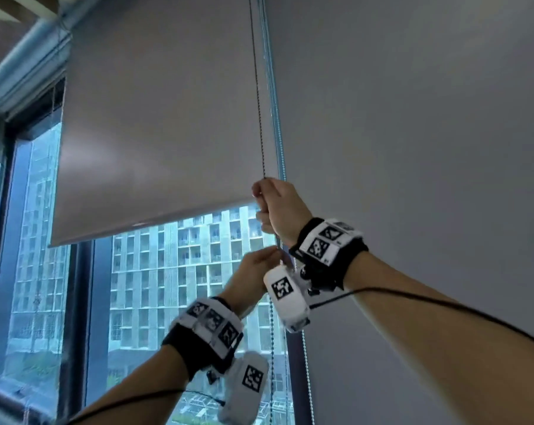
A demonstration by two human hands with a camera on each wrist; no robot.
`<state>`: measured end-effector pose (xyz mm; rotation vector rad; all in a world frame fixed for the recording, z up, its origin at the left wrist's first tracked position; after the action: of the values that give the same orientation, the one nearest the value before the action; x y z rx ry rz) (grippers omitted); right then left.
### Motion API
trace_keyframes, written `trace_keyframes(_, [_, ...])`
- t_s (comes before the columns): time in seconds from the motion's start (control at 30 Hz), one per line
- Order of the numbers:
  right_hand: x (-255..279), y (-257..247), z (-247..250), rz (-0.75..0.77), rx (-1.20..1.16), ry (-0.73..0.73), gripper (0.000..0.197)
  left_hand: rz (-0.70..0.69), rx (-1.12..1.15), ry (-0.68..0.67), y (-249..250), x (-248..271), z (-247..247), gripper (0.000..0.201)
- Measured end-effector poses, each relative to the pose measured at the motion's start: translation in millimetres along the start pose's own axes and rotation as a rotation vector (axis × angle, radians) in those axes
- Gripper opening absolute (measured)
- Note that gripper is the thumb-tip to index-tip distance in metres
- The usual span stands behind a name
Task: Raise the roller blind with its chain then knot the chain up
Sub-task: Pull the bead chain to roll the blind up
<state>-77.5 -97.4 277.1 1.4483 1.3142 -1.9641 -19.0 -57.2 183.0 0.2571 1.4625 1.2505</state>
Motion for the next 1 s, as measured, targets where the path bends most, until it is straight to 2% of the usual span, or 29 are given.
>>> trace_keyframes(0.1, [25, 13, 2, 0.033, 0.098, -0.018, 0.032, 0.022, 0.241, 0.12, 18, -16, 29, 0.032])
trace_keyframes(0.17, [40, 19, 6, 0.01, 0.118, -0.05, 0.034, -0.004, 0.289, 0.139, 43, -25, 40, 0.037])
trace_keyframes(0.33, [91, 36, -2, -0.044, 0.233, -0.239, 0.034, -0.062, 0.163, 0.124, 110, -47, 18, 0.027])
trace_keyframes(0.47, [135, 67, -6, -0.219, 0.112, -0.411, 0.032, -0.146, -0.003, 0.261, 107, -53, 14, 0.027])
trace_keyframes(0.5, [137, 69, -5, -0.289, 0.044, -0.465, 0.032, -0.148, 0.026, 0.266, 97, -48, 9, 0.03])
trace_keyframes(0.57, [121, 69, 4, -0.39, -0.116, -0.423, 0.034, -0.146, 0.113, 0.224, 80, -38, -11, 0.033])
trace_keyframes(0.63, [91, 66, 20, -0.383, -0.201, -0.207, 0.045, -0.161, 0.089, 0.202, 65, -30, -29, 0.035])
trace_keyframes(0.67, [78, 62, 27, -0.349, -0.179, -0.143, 0.046, -0.178, 0.052, 0.216, 57, -28, -30, 0.036])
trace_keyframes(0.73, [64, 59, 30, -0.326, -0.101, -0.19, 0.034, -0.192, -0.006, 0.238, 48, -24, -20, 0.035])
trace_keyframes(0.77, [61, 59, 32, -0.357, -0.107, -0.22, 0.038, -0.18, 0.003, 0.236, 44, -21, -13, 0.035])
trace_keyframes(0.87, [44, 49, 49, -0.365, -0.291, -0.15, 0.043, -0.117, 0.12, 0.112, 31, -11, -7, 0.036])
trace_keyframes(0.93, [29, 28, 49, -0.319, -0.445, -0.185, 0.039, -0.025, 0.105, 0.039, 15, -1, -14, 0.035])
trace_keyframes(1.0, [11, 6, 44, -0.286, -0.473, -0.231, 0.038, 0.022, 0.021, -0.025, -8, 10, -22, 0.034])
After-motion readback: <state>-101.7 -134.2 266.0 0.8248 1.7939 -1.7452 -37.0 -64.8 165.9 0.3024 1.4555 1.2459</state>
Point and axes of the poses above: each hand's wrist, its own x-axis away from the middle knuckle, its own z-axis out of the back of the hand, y = z × x, the point moved 6 cm from there along -x, towards the middle knuckle, and after that the axes turned 8 degrees about z, right-handed, at the moved point
